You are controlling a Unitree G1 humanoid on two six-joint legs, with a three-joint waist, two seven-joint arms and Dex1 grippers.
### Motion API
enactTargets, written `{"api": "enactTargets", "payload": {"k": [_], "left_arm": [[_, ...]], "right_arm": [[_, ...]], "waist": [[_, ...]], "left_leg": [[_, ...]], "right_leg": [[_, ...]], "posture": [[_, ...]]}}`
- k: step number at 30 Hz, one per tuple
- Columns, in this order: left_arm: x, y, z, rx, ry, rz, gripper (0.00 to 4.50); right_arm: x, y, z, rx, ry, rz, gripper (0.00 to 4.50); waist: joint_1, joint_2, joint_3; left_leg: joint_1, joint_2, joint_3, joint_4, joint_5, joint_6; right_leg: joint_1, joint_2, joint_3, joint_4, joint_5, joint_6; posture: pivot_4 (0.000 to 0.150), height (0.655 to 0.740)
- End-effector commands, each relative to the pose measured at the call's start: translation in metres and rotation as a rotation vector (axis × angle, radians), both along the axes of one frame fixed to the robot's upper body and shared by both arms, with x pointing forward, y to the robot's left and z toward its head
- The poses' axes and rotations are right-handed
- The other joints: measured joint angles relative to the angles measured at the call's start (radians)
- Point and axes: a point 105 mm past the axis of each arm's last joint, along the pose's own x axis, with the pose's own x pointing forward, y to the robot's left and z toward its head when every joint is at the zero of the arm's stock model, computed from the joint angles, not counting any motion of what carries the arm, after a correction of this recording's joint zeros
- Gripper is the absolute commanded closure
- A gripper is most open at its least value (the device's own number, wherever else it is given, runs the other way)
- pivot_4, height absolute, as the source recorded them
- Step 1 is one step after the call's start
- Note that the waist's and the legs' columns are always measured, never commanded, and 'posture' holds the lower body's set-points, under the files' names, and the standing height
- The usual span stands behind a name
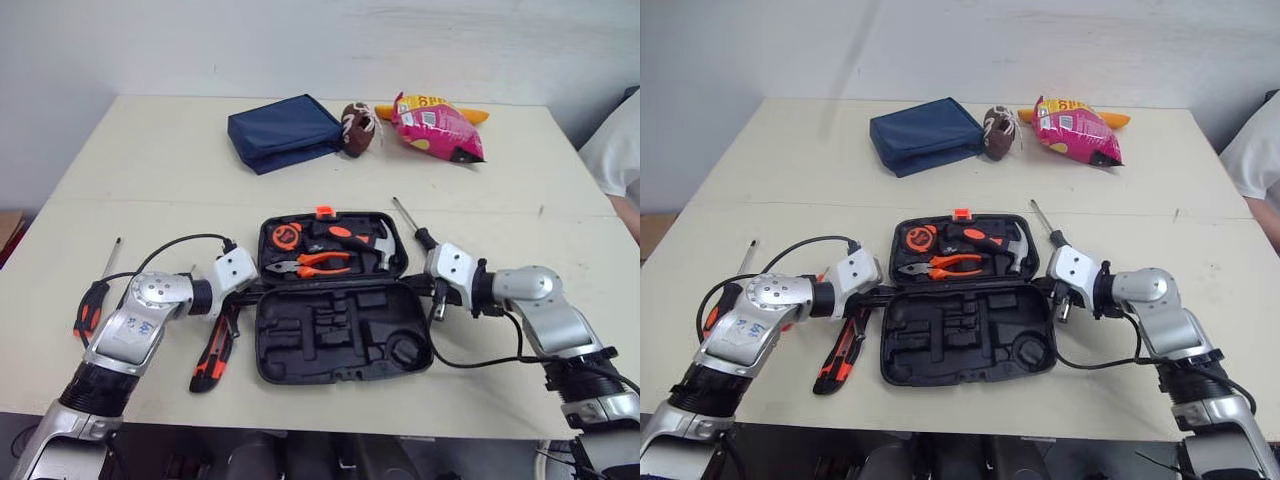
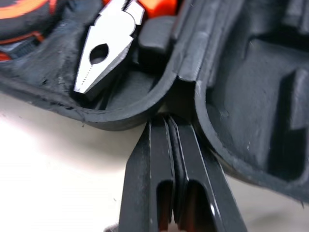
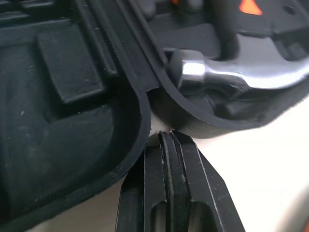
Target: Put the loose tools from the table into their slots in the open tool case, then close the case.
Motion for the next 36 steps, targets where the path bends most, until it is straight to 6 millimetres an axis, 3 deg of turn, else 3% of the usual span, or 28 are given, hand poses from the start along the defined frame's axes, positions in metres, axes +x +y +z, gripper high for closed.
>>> {"api": "enactTargets", "payload": {"k": [1, 12, 16, 18, 20, 22, 24, 27, 30, 31, 35, 36], "left_arm": [[-0.002, -0.012, 0.003, -0.006, -0.023, -0.056, 4.46], [-0.005, 0.0, 0.007, -0.013, -0.05, -0.046, 4.46], [-0.009, 0.023, 0.031, -0.087, -0.15, 0.031, 4.46], [-0.021, 0.051, 0.045, -0.164, -0.148, 0.106, 4.46], [-0.042, 0.099, 0.06, -0.189, -0.14, 0.21, 4.46], [-0.058, 0.131, 0.075, -0.254, -0.126, 0.311, 3.96], [-0.065, 0.158, 0.085, -0.372, -0.111, 0.432, 3.16], [-0.084, 0.236, 0.083, -0.397, -0.162, 0.746, 1.77], [-0.121, 0.307, 0.075, -0.343, -0.215, 1.009, 0.48], [-0.129, 0.318, 0.073, -0.32, -0.212, 1.042, 0.07], [-0.16, 0.37, 0.086, -0.275, -0.34, 1.281, 0.03], [-0.165, 0.374, 0.084, -0.269, -0.326, 1.296, 0.03]], "right_arm": [[-0.011, 0.004, 0.009, 0.022, -0.021, 0.043, 4.5], [-0.008, -0.007, 0.009, 0.006, -0.042, 0.006, 4.5], [-0.013, -0.025, 0.015, -0.01, -0.059, 0.011, 4.5], [-0.017, -0.05, 0.026, -0.016, -0.11, -0.04, 4.5], [-0.027, -0.087, 0.045, 0.039, -0.132, -0.124, 4.5], [-0.038, -0.105, 0.06, 0.115, -0.165, -0.152, 3.85], [-0.045, -0.116, 0.064, 0.167, -0.187, -0.193, 3.05], [-0.058, -0.15, 0.051, 0.126, -0.201, -0.284, 1.44], [-0.076, -0.184, 0.041, 0.166, -0.16, -0.407, 0.07], [-0.08, -0.189, 0.039, 0.17, -0.16, -0.425, 0.0], [-0.108, -0.216, 0.028, 0.106, -0.193, -0.517, 0.0], [-0.114, -0.224, 0.027, 0.105, -0.189, -0.56, 0.0]], "waist": [[0.002, 0.0, 0.0], [0.002, 0.0, 0.0], [-0.003, 0.0, 0.0], [-0.003, 0.0, 0.0], [-0.005, 0.0, 0.0], [-0.005, 0.001, 0.001], [-0.003, 0.0, 0.001], [-0.003, 0.0, 0.0], [-0.007, 0.0, 0.001], [-0.01, 0.0, 0.0], [-0.016, -0.002, -0.001], [-0.015, -0.003, -0.001]], "left_leg": [[0.0, 0.0, 0.0, 0.0, 0.0, 0.0], [0.0, 0.0, 0.0, 0.0, 0.0, 0.0], [0.0, 0.0, 0.0, -0.001, 0.0, 0.0], [0.0, 0.0, 0.0, -0.001, 0.0, 0.0], [0.0, 0.001, 0.0, -0.003, 0.0, 0.0], [0.0, 0.001, 0.0, -0.004, 0.0, 0.0], [0.001, 0.001, -0.001, -0.003, 0.0, 0.0], [0.004, 0.0, -0.003, -0.004, -0.002, 0.003], [0.004, 0.0, -0.002, -0.006, -0.004, 0.006], [0.003, 0.0, -0.002, -0.007, -0.005, 0.005], [0.001, 0.0, -0.001, -0.008, -0.008, 0.006], [0.001, 0.0, -0.001, -0.008, -0.008, 0.007]], "right_leg": [[0.0, 0.0, 0.0, 0.0, 0.0, 0.0], [0.0, 0.0, 0.0, 0.0, 0.0, 0.0], [0.0, 0.0, 0.0, 0.0, 0.0, 0.0], [0.0, 0.0, 0.0, 0.0, 0.0, 0.0], [-0.001, 0.0, 0.0, -0.001, 0.0, 0.0], [-0.001, 0.0, 0.0, -0.003, -0.001, 0.0], [0.0, 0.0, -0.001, -0.004, -0.001, 0.0], [0.006, 0.0, -0.002, -0.007, 0.0, 0.0], [0.005, 0.0, -0.003, -0.01, 0.0, 0.0], [0.004, 0.0, -0.003, -0.01, 0.0, 0.0], [0.002, -0.002, -0.003, -0.012, -0.001, -0.001], [0.002, -0.002, -0.004, -0.013, -0.001, -0.001]], "posture": [[0.15, 0.74], [0.15, 0.74], [0.15, 0.74], [0.15, 0.74], [0.15, 0.74], [0.15, 0.74], [0.15, 0.74], [0.15, 0.74], [0.15, 0.74], [0.15, 0.74], [0.15, 0.74], [0.15, 0.74]]}}
